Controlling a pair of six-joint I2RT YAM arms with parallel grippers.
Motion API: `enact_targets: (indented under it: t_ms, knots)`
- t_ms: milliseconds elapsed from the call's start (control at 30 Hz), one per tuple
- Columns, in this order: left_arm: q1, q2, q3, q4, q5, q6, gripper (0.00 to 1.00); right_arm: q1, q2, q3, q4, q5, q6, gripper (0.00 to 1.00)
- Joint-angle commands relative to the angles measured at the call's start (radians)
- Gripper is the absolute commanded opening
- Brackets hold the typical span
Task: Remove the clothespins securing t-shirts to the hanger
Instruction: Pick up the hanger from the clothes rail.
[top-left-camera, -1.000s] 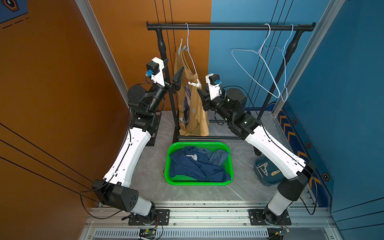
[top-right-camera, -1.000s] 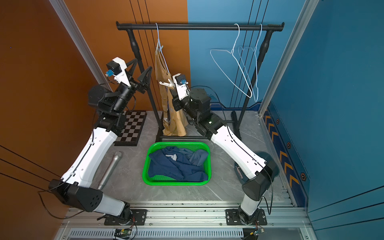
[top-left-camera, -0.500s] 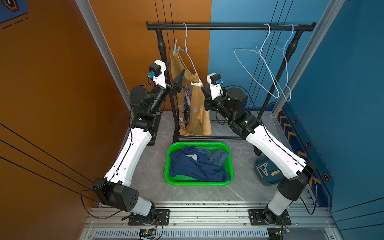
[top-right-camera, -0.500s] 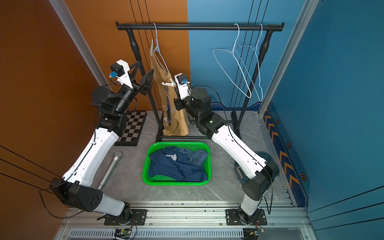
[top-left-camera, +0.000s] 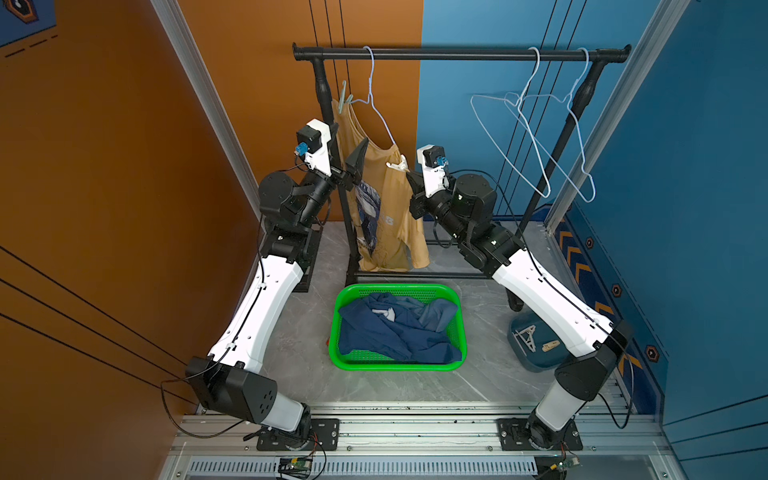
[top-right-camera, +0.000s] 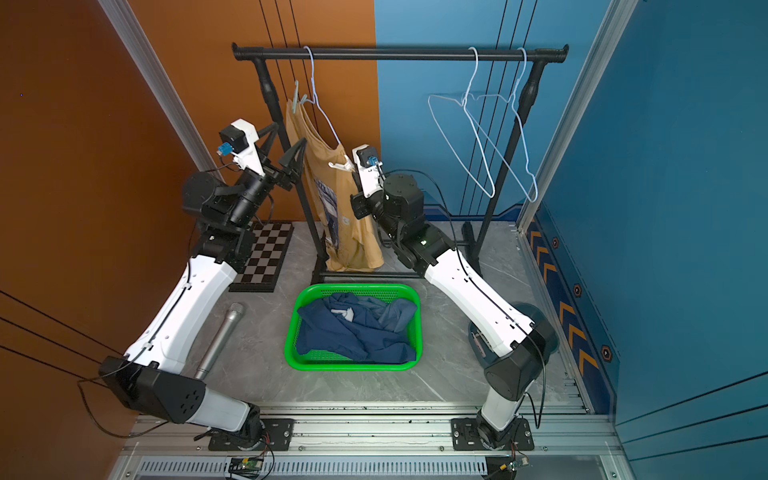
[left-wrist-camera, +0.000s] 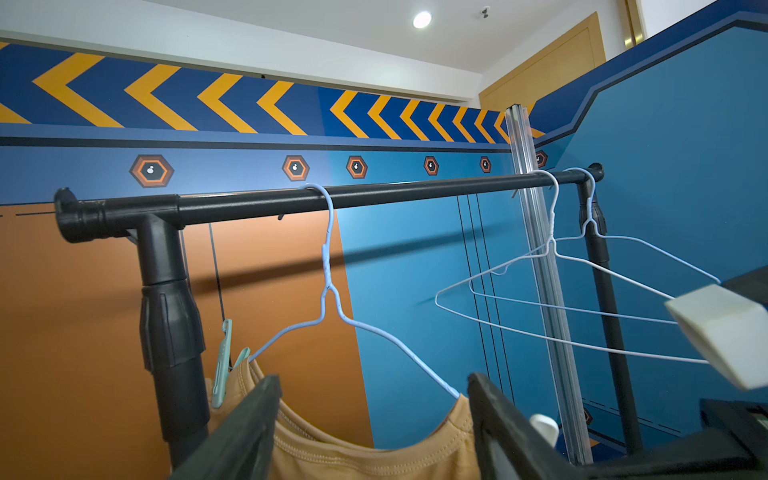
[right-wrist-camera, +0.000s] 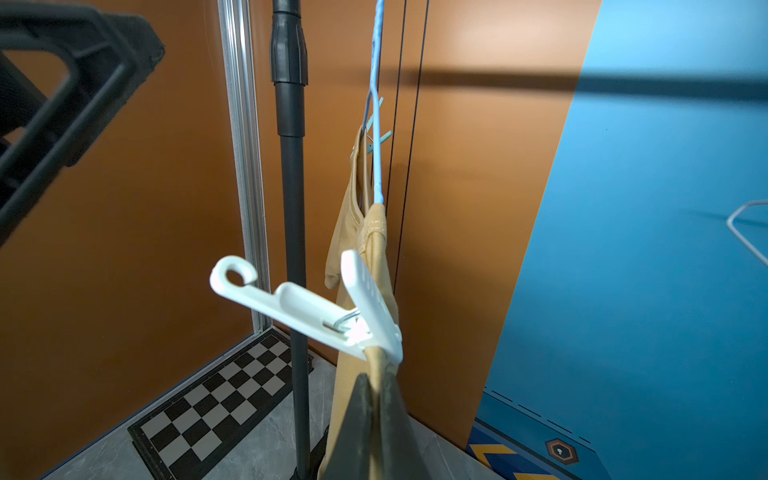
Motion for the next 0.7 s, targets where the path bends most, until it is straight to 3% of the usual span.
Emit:
enact_targets:
  t_ms: [0, 667]
  knots:
    - [0.008, 0.011, 0.016, 0.022, 0.016, -0.021, 0.73, -0.035, -0.051, 0.026, 0.046, -0.027, 0.037, 0.00]
    - [0.001, 0.018, 0.020, 0.024, 0.017, -0.033, 0.73, -0.043, -0.036, 0.154, -0.001, -0.086, -0.025, 0.00]
